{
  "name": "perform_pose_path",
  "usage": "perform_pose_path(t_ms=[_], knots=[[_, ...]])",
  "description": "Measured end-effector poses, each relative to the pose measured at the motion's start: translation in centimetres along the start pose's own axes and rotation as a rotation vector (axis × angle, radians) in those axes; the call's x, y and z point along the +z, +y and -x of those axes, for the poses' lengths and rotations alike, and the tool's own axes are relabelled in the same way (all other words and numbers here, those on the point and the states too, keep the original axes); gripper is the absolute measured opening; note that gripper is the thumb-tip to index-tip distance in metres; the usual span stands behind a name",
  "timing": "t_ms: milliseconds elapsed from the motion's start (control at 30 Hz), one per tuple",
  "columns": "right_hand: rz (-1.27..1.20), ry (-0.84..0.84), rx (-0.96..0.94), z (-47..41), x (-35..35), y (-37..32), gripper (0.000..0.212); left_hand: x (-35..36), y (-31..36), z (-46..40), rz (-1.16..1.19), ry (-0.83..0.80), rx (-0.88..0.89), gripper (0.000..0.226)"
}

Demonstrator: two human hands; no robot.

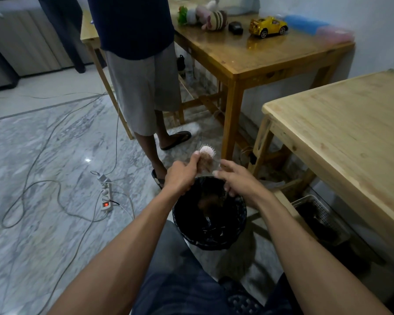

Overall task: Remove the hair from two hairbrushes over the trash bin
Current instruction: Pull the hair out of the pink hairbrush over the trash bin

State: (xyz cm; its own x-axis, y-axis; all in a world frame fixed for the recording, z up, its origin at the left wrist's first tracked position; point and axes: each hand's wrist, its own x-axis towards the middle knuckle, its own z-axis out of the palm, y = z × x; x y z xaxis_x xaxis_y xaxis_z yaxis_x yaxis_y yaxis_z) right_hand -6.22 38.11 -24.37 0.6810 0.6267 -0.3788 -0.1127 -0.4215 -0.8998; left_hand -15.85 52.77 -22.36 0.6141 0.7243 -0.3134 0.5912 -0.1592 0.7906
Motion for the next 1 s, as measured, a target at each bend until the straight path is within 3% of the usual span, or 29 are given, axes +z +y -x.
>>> perform_pose_path(t_ms=[100,167,267,467,833,1000], knots=[[-0.088,-0.117,-0.082,0.0,1.1,0.0,0.037,0.2,0.3,0.2,-0.050,-0.027,0.026,0.089],[-0.095,-0.098,-0.134,0.1,1.8,0.2,0.020,0.1,0.1,-0.1,-0.033,0.000,0.023,0.093],[-0.035,0.019,-0.201,0.2,2.3,0.9,0.033,-0.6,-0.2,-0.7,0.085,0.038,-0.003,0.081],[0.158,0.097,-0.306,0.9,2.3,0.1,0.033,-0.7,-0.1,-1.6,0.420,0.084,-0.222,0.060],[0.124,0.098,-0.350,2.7,1.1,0.3,0.033,-1.5,0.4,-1.9,0.434,0.178,-0.246,0.054],[0.200,0.036,-0.074,1.7,-0.7,1.3,0.029,-2.1,-1.4,-2.2,0.353,-0.150,-0.255,0.075]])
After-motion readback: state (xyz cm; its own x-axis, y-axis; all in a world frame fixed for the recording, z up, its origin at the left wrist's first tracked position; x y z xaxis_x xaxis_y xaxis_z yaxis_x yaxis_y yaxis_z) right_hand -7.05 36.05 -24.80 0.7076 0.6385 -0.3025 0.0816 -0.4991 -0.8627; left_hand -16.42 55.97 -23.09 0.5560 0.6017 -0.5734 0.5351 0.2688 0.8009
